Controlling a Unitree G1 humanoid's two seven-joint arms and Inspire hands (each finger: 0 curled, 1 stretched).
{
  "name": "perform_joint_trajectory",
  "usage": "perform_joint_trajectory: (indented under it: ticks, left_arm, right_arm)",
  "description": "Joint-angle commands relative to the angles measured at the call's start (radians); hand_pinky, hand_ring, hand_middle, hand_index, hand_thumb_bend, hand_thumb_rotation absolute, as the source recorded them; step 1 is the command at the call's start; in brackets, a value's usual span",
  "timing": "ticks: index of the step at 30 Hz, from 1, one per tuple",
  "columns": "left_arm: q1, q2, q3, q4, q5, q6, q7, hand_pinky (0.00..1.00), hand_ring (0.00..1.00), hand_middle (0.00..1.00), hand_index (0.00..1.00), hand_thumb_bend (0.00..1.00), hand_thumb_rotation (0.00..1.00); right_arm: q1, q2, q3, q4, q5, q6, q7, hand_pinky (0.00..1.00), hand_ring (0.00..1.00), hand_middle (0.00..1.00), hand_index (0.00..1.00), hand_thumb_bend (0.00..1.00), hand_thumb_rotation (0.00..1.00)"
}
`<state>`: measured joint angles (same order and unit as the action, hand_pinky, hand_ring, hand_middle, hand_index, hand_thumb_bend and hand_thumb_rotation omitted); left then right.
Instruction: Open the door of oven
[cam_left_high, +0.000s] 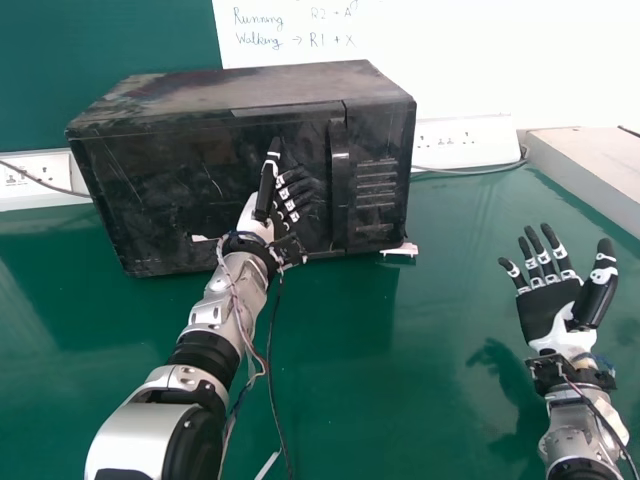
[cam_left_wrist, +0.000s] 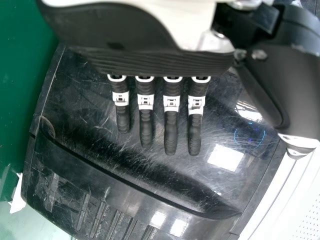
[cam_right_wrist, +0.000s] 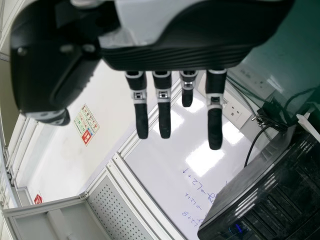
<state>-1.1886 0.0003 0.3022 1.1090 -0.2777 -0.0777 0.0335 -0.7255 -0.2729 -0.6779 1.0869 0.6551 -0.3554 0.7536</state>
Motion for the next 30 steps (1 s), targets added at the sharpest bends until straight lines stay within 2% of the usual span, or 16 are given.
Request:
perform_joint_trajectory:
  ticks: [1, 7, 13, 17, 20, 30]
  left_arm:
    - [-0.035, -0.014, 0.008, 0.022, -0.003, -0.005, 0.008, 0.42, 0.63, 0.74, 0.75, 0.71, 0.8]
    - [-0.068, -0.004, 0.008, 0.05, -0.009, 0.053, -0.022, 0.35, 0.49, 0.62, 0.63, 0.72, 0.76]
    - [-0.092, -0.012, 0.013, 0.08, -0.009, 0.069, -0.024, 0.36, 0.47, 0.59, 0.6, 0.71, 0.74]
    - [-0.107, -0.011, 0.017, 0.097, -0.01, 0.074, -0.016, 0.32, 0.43, 0.55, 0.59, 0.71, 0.72]
    - [-0.116, -0.008, 0.017, 0.104, -0.008, 0.075, -0.019, 0.29, 0.4, 0.53, 0.59, 0.7, 0.74]
    - [-0.126, -0.014, 0.003, 0.112, 0.012, 0.054, -0.036, 0.28, 0.39, 0.51, 0.59, 0.79, 0.75]
  right_arm:
    - [0.024, 0.015, 0.001, 0.001, 0.001, -0.004, -0.007, 0.77, 0.94, 0.92, 0.87, 1.0, 0.87]
    - [0.027, 0.018, 0.008, -0.007, -0.003, -0.006, -0.017, 0.78, 0.94, 0.92, 0.86, 1.0, 0.89]
    - [0.031, 0.022, 0.009, -0.016, 0.001, -0.008, -0.013, 0.8, 0.94, 0.92, 0.85, 1.0, 0.89]
    - [0.032, 0.02, 0.012, -0.015, -0.001, -0.004, -0.017, 0.82, 0.95, 0.91, 0.84, 1.0, 0.89]
    - [0.032, 0.017, 0.015, -0.01, -0.006, -0.008, -0.025, 0.79, 0.94, 0.91, 0.84, 1.0, 0.89]
    - [0.036, 0.02, 0.019, -0.013, -0.006, -0.017, -0.023, 0.76, 0.94, 0.91, 0.85, 1.0, 0.89]
